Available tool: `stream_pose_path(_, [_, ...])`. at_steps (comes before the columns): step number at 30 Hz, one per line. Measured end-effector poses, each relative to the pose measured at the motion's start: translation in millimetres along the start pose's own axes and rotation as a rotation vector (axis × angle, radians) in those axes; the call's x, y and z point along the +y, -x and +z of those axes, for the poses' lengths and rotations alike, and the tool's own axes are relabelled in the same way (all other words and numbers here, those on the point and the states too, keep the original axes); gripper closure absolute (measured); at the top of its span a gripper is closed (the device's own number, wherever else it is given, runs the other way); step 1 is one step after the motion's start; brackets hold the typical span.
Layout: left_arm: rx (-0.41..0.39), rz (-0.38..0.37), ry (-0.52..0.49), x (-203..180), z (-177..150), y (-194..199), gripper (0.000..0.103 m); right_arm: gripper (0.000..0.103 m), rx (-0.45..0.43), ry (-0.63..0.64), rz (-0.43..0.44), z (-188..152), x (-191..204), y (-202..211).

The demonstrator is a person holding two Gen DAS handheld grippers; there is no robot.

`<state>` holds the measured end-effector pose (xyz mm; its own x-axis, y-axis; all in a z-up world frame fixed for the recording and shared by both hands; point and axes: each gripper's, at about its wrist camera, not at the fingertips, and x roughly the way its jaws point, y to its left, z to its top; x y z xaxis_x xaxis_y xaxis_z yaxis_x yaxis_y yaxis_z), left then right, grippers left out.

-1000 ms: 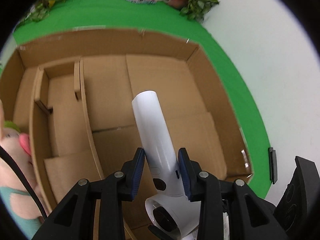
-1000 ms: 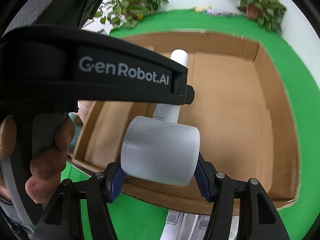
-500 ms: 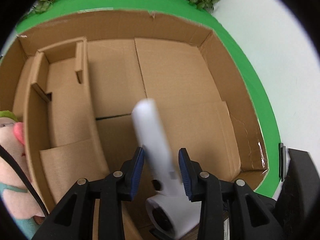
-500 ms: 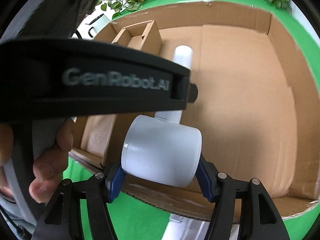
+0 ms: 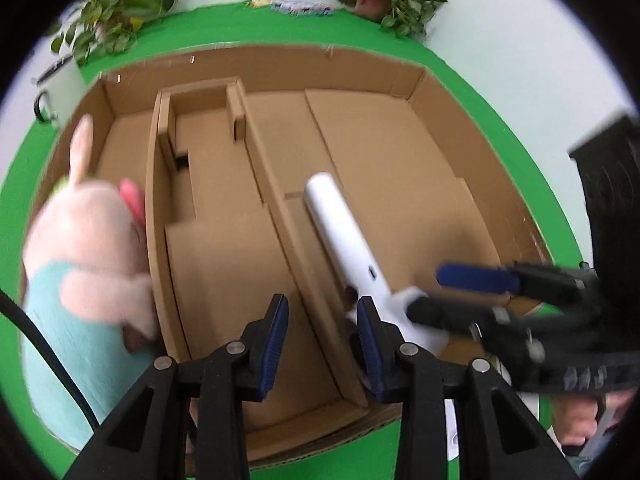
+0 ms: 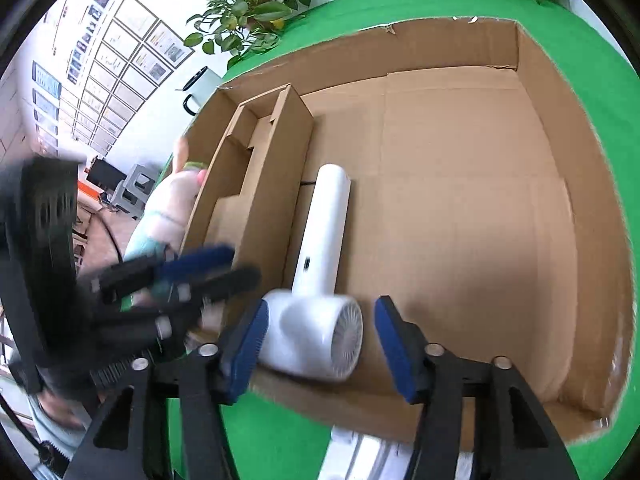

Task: Organize objects
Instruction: 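Lower the hair dryer into the box beside the insert and open the right gripper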

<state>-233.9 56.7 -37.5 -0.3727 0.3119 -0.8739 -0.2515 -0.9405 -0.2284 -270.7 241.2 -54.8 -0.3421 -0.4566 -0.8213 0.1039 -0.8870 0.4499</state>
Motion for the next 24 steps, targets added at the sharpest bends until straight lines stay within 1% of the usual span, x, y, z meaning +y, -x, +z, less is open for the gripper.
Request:
stream_pose_path(1, [-0.022, -0.002, -0.004, 0.6, -3.6, 2.4, 0.070, 0.055, 0.006, -0.005, -0.006, 4.1, -2.4, -6.2])
stream_pose_path(2, [-0.024, 0.001, -0.009, 0.2, -5.5, 3.4, 0.071, 0.058, 0.018, -0.012, -0.007, 8.3, -5.1, -13.0])
stream_pose_path(3, [-0.026, 0.005, -0.014, -0.3, -7.6, 5.2, 0.071, 0.060, 0.026, -0.016, -0.005, -1.2, 1.9, -15.8])
stream_pose_path(4, [-0.025, 0.013, -0.024, -0.9, -9.7, 6.5, 0.071, 0.060, 0.035, -0.019, -0.005, 2.2, 2.4, -17.7])
stream_pose_path(6, [-0.018, 0.018, -0.046, -2.5, -13.8, 6.6, 0.072, 0.061, 0.047, -0.008, -0.024, 9.2, 1.6, -35.1])
stream_pose_path(8, [-0.014, 0.020, -0.061, -4.0, -18.6, 9.0, 0.072, 0.065, 0.067, -0.013, -0.033, 6.2, 3.5, -42.1])
stream_pose_path(11, [-0.010, 0.018, -0.085, -6.1, -25.4, 11.0, 0.074, 0.067, 0.049, -0.037, -0.059, 8.6, 3.4, -48.9])
stream_pose_path(13, [-0.006, 0.011, -0.097, -9.3, -26.5, 6.5, 0.077, 0.069, 0.044, -0.099, -0.059, 9.7, 1.0, -51.4])
stream_pose_path(18, [0.009, 0.017, -0.070, -3.8, -25.1, 8.1, 0.078, 0.069, 0.018, -0.186, -0.073, 10.3, 4.6, -57.3])
stream_pose_path(24, [0.019, -0.011, -0.003, 4.7, -29.6, 15.4, 0.079, 0.070, 0.034, -0.233, -0.045, 18.5, 7.1, -72.5])
